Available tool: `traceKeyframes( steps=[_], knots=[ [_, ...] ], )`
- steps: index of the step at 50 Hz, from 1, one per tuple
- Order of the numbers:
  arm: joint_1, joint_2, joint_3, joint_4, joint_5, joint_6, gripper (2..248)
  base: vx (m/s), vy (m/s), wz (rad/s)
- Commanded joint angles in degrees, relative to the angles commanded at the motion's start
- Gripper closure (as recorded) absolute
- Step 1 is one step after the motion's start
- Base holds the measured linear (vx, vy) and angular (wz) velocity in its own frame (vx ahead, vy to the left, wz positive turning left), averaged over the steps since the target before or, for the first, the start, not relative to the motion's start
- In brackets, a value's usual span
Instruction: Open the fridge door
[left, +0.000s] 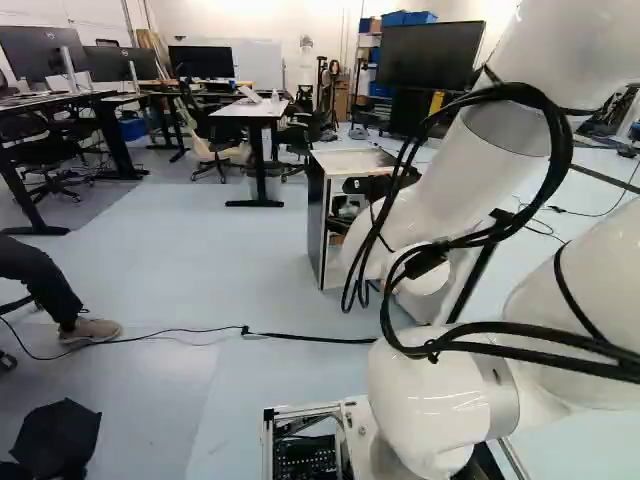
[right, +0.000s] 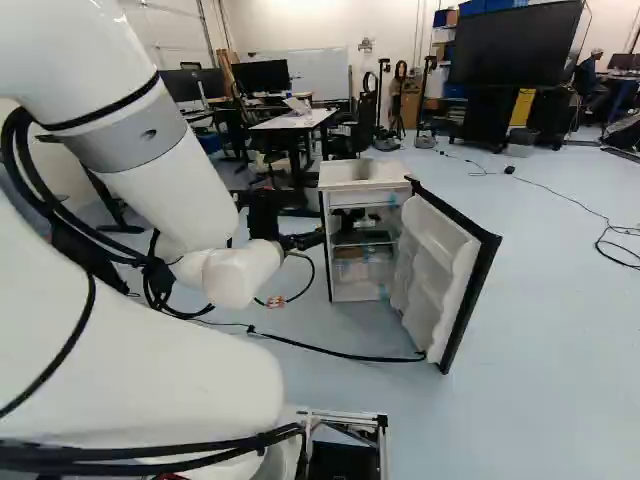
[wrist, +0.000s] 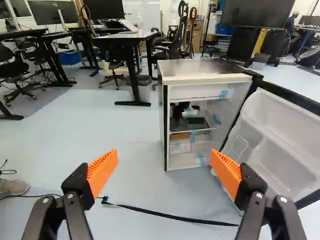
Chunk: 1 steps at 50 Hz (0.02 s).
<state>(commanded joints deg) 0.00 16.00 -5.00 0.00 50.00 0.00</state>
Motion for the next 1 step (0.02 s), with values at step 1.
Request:
traceKeyframes(
  steps=[1],
  knots=[
    [0.0, 0.0, 0.0, 0.0, 0.0, 0.0, 3, 0.0, 0.0, 0.0]
  ],
)
